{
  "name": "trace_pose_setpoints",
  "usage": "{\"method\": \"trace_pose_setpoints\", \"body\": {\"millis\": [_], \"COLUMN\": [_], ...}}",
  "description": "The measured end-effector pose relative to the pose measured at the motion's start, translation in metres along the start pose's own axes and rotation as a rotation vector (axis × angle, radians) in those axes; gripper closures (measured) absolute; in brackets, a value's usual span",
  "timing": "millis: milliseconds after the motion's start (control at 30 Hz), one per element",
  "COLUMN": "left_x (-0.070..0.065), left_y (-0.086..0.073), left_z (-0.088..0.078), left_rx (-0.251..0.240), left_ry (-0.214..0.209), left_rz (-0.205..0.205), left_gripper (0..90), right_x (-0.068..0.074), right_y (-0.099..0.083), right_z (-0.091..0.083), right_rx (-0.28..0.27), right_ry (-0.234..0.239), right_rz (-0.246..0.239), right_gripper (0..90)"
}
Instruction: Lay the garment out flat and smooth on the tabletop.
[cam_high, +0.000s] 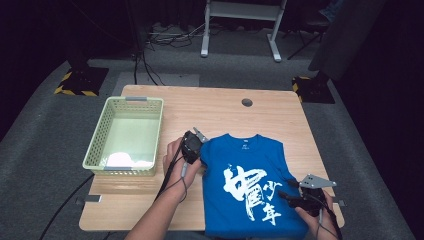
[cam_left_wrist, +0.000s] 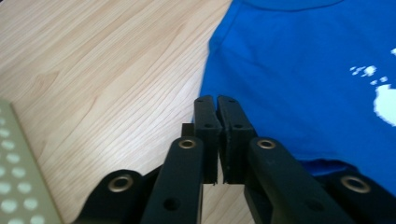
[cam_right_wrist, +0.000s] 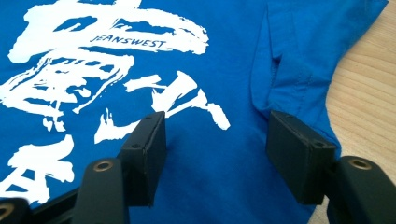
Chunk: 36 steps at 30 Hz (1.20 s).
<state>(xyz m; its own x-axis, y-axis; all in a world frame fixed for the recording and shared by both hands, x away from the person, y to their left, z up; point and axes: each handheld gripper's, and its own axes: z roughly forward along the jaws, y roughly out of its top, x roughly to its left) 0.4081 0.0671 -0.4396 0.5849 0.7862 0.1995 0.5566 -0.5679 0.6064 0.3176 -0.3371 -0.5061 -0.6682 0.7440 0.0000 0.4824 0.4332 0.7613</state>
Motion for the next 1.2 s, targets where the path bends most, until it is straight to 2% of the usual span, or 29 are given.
{"method": "trace_pose_setpoints", "body": {"millis": [67,167,267,367,533,733,1000,1200], "left_x": [0.003,0.007,0.009,0.009,0.004,-0.001,-0.008,-0.012], "left_y": [-0.007,-0.016,-0.021,-0.022,-0.023,-0.028,-0.036,-0.045], "left_z": [0.001,0.002,-0.002,-0.007,-0.014,-0.020,-0.031,-0.037], "left_rx": [0.006,0.002,-0.025,-0.065,-0.099,-0.110,-0.136,-0.133], "left_ry": [0.053,0.022,0.018,-0.008,-0.025,-0.042,-0.064,-0.071], "left_rz": [0.003,-0.044,-0.074,-0.103,-0.102,-0.097,-0.100,-0.105], "left_gripper": [80.2,77.6,66.8,58.4,51.7,43.3,39.9,39.7], "right_x": [0.000,0.001,0.002,0.003,0.004,0.003,0.000,-0.005], "right_y": [0.000,0.001,0.005,0.012,0.024,0.042,0.061,0.073], "right_z": [0.000,0.000,-0.001,-0.003,-0.005,-0.006,0.001,0.012], "right_rx": [0.000,0.003,0.031,0.025,0.030,0.037,0.050,0.058], "right_ry": [0.000,-0.010,-0.021,-0.025,-0.029,-0.036,-0.036,-0.029], "right_rz": [0.002,0.014,0.017,0.020,0.005,-0.019,-0.025,-0.027], "right_gripper": [38.3,38.5,41.4,42.3,43.8,46.2,49.2,50.9]}}
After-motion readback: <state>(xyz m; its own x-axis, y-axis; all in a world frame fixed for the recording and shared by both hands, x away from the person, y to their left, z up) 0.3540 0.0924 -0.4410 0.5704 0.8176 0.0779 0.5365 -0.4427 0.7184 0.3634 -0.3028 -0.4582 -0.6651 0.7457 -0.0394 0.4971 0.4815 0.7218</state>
